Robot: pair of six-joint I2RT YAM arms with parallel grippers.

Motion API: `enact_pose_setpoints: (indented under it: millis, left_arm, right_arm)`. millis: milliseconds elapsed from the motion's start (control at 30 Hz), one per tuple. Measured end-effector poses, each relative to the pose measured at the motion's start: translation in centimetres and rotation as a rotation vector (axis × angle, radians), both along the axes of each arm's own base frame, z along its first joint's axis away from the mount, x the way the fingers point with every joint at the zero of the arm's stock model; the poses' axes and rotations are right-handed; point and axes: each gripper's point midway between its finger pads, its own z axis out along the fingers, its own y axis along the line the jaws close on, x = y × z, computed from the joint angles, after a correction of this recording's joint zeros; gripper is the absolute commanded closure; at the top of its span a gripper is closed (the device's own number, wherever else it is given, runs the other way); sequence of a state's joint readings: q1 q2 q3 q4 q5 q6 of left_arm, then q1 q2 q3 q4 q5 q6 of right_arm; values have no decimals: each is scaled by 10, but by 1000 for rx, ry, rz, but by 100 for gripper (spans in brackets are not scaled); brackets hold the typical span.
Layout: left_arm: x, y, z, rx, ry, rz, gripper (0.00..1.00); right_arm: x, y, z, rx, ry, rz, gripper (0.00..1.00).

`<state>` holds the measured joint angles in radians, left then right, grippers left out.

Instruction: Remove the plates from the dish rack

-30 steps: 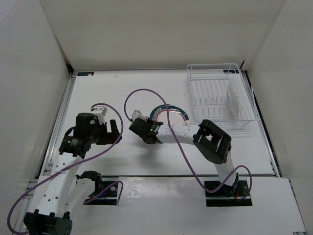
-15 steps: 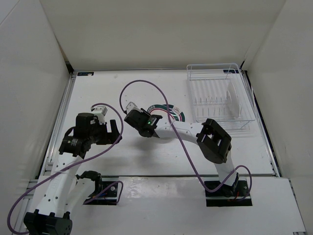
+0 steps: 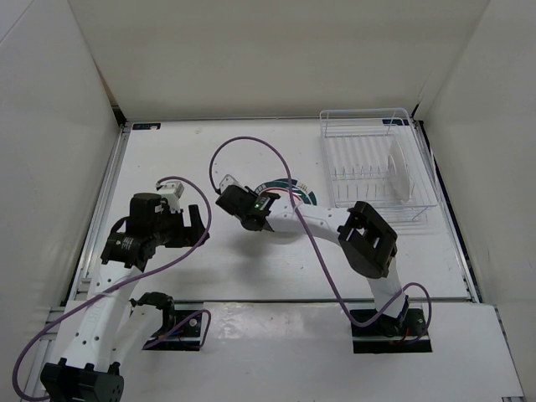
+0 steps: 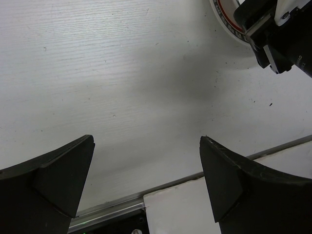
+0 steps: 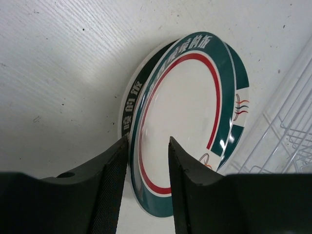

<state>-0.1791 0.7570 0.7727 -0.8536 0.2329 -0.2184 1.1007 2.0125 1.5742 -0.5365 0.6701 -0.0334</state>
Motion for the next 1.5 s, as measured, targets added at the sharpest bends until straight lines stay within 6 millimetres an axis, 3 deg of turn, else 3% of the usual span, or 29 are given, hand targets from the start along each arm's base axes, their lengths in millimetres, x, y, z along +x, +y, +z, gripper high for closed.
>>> enact_pose_setpoints:
  millis: [467,700,833,900,967,1033,1167,1267,1333,1433,1500]
  left_arm:
    - [-1,-2,0,-8,5,-9,0]
    - [-1,-2,-1,-9,10,-10,0]
    - [-1,-2,-1,-8,10,-10,0]
    - [0,-2,-2,-7,13,-10,0]
    - [0,-2,-3,-6,17,-10,0]
    - [0,-2,-4,-4,21,-11,0]
    - [2,1,-7,17,27,-12,0]
    - [4,5,-12,48,42,-5,0]
    - [5,9,-17,73,56,0,0]
    - [7,14,-24,111,80,1,0]
    - [9,18,-29,140,90,3,0]
  right_arm:
    - [-7,-9,-30,134,266,-47,54]
    - [-14,-8,-26,198,373,-30,53]
    - [-11,-13,11,250,365,-26,45]
    - [1,-17,49,305,333,-44,39]
    - [24,-25,99,408,267,-76,30]
    - [52,-46,154,522,177,-132,24]
    - [96,-121,252,717,-25,-278,20]
    - [100,-155,283,807,-62,-330,20]
    - [102,-165,288,860,-44,-347,20]
    - [113,-179,276,919,30,-390,22]
    - [122,-186,255,935,97,-429,22]
